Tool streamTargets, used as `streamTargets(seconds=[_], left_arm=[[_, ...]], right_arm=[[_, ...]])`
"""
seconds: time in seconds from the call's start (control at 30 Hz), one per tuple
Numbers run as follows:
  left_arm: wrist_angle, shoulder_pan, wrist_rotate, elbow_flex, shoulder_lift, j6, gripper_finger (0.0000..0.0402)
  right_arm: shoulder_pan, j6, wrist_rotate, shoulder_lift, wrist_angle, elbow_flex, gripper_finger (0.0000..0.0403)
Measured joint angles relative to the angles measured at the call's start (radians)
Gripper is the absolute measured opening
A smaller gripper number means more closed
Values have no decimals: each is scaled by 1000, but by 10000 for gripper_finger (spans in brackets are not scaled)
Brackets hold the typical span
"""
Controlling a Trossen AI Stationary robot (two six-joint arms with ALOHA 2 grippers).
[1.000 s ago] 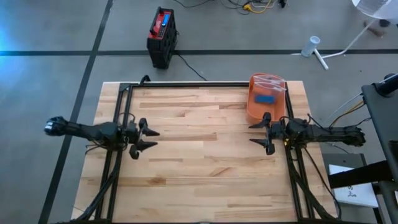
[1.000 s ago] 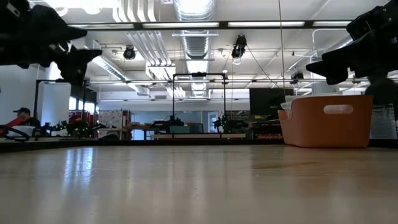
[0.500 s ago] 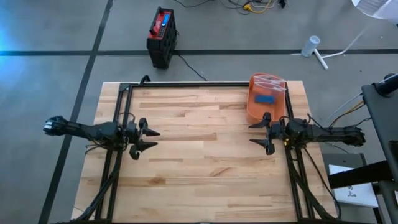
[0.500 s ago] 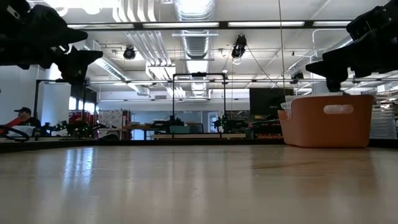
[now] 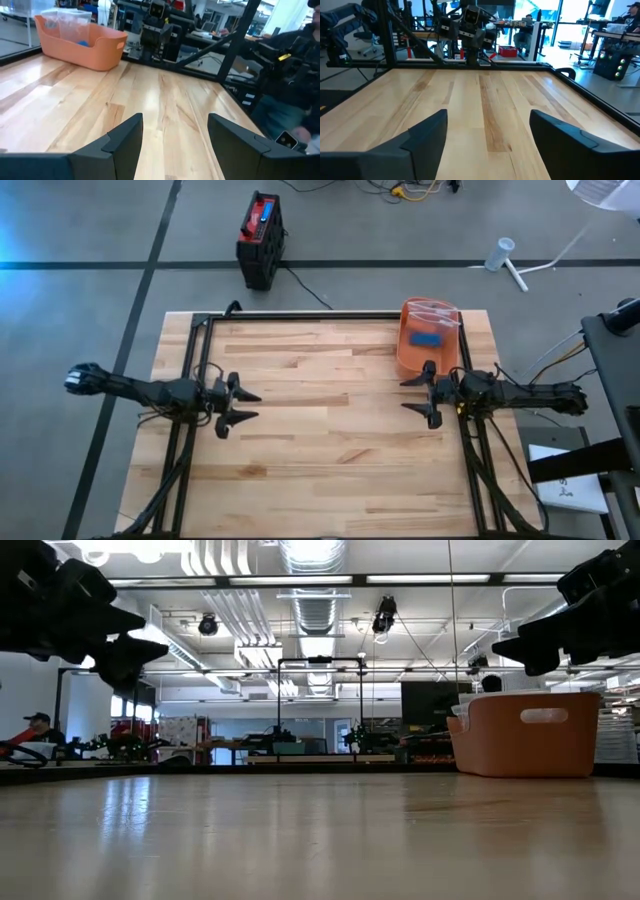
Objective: Roll bandage
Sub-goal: Return to Home Position
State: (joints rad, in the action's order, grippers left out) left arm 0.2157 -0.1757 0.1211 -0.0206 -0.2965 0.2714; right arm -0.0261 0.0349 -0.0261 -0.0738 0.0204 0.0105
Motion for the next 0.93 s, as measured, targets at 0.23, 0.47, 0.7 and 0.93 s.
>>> streamTargets(seconds=[0.23, 0.47, 0.7, 0.93], left_arm=[[0, 0, 0, -1, -51, 0, 215], [0, 0, 0, -1, -94, 0, 215], [0, 0, 0, -1, -128, 0, 215], [0, 0, 0, -1, -158, 0, 215]], right_arm=[[0, 1, 0, 0, 1, 0, 264], [0, 0, 0, 0, 2, 0, 258], [0, 1, 0, 0, 3, 0, 270], [0, 1, 0, 0, 3, 0, 285]])
